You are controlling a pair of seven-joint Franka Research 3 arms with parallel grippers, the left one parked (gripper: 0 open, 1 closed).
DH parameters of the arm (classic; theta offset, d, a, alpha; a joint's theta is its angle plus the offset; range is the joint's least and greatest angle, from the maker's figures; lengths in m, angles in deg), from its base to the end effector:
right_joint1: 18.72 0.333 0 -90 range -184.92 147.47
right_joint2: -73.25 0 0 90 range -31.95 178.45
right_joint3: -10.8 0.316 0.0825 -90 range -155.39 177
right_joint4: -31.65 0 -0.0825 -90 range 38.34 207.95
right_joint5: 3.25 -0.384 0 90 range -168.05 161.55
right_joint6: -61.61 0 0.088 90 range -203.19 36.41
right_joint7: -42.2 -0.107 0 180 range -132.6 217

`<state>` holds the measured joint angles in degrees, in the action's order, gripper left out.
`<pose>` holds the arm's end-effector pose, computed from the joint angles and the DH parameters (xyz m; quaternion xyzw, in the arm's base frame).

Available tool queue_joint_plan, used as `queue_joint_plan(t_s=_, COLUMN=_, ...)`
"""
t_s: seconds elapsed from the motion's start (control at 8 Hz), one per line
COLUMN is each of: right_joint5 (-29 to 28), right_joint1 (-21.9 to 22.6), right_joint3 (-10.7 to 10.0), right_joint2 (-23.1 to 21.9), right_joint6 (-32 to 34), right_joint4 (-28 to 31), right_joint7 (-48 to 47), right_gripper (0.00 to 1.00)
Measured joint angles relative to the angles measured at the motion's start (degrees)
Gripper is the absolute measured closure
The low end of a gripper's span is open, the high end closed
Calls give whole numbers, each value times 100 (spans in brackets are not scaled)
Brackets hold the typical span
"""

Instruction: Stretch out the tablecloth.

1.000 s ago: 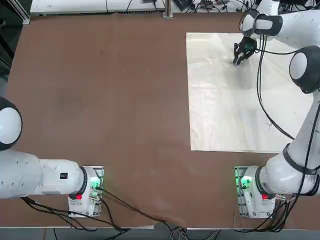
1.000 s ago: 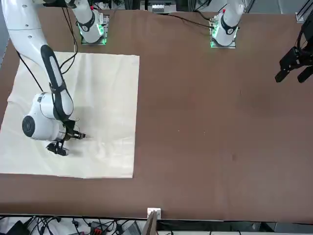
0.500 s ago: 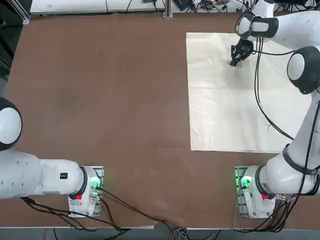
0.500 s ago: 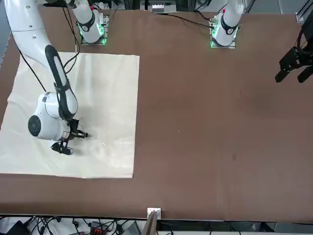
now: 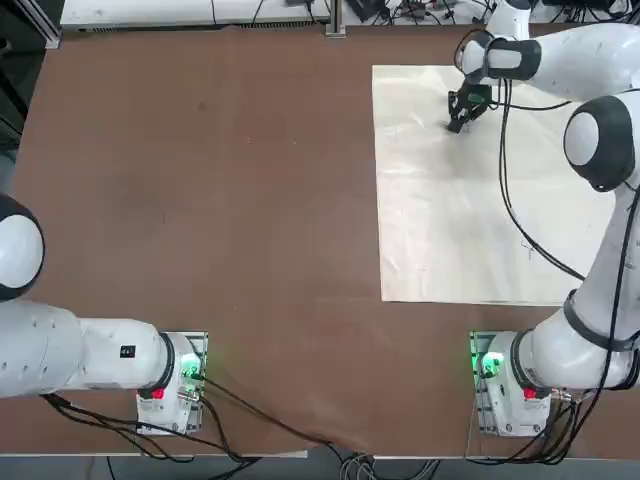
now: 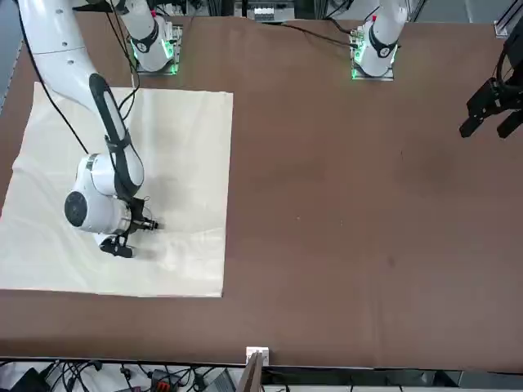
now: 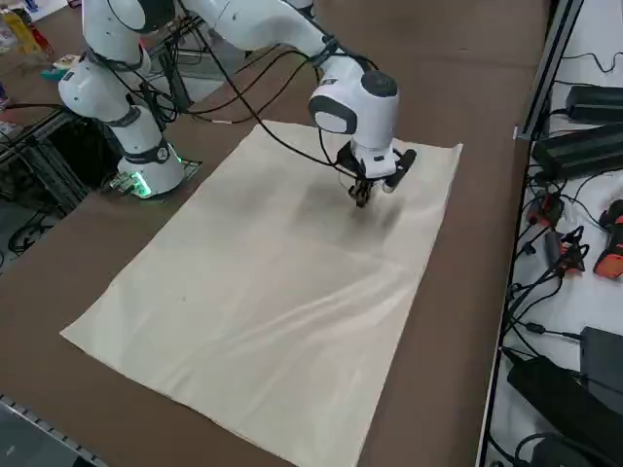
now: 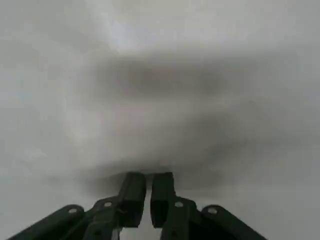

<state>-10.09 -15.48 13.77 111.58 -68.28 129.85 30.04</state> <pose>0.6562 0.0716 0.1921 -0.9918 0.0971 0.0666 0.0498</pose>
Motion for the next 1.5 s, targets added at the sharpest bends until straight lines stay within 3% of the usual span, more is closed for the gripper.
queue_joint_plan(t_s=0.5, right_joint5=-567, right_joint1=596, right_joint3=4, right_joint2=100, right_joint6=-267, right_joint4=-114, right_joint7=-391, right_gripper=86)
queue_joint_plan(t_s=1.0, right_joint5=-673, right_joint1=980, right_joint3=4, right_joint2=346, right_joint6=-272, right_joint4=-569, right_joint7=-1033, right_gripper=85)
queue_joint_plan(t_s=1.5, right_joint5=-597, right_joint1=928, right_joint3=-107, right_joint2=301, right_joint6=1103, right_joint4=-1956, right_joint7=-1052, right_gripper=74)
